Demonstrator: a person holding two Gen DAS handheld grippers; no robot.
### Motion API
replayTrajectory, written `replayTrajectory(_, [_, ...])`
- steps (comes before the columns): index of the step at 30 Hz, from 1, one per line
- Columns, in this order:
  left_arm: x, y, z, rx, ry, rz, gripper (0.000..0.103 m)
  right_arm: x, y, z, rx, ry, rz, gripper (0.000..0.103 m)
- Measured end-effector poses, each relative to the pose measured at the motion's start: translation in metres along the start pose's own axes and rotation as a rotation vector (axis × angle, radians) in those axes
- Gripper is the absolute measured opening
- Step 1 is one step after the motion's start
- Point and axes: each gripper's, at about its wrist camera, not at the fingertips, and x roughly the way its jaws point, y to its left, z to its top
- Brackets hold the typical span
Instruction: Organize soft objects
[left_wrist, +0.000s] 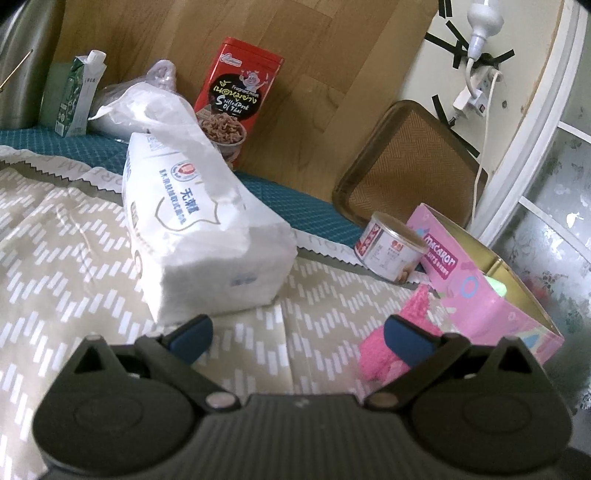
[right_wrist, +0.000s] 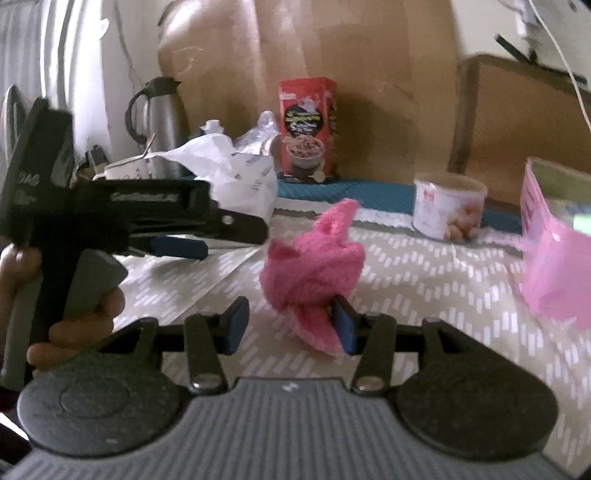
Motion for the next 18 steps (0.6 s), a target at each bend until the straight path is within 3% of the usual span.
replayTrajectory(5, [0.0005, 0.0006, 0.0003, 0.002, -0.002, -0.003, 0.102, -0.0013, -0.0081, -0.0007, 0.080, -0.004, 0.019, 0.053])
replayTrajectory(10, [-0.0005, 0.0023, 0.0003, -0.009, -0.007, -0.007, 0.102, -0.0077, -0.0046, -0.0031, 0.066, -0.052, 0.037, 0.053])
replayTrajectory(18, [-0.0009, 0.0033, 0.0006, -0.012, -0.006, -0.012, 0.103, -0.0078, -0.0088, -0.0026, 0.081, -0.058, 0.058, 0.053])
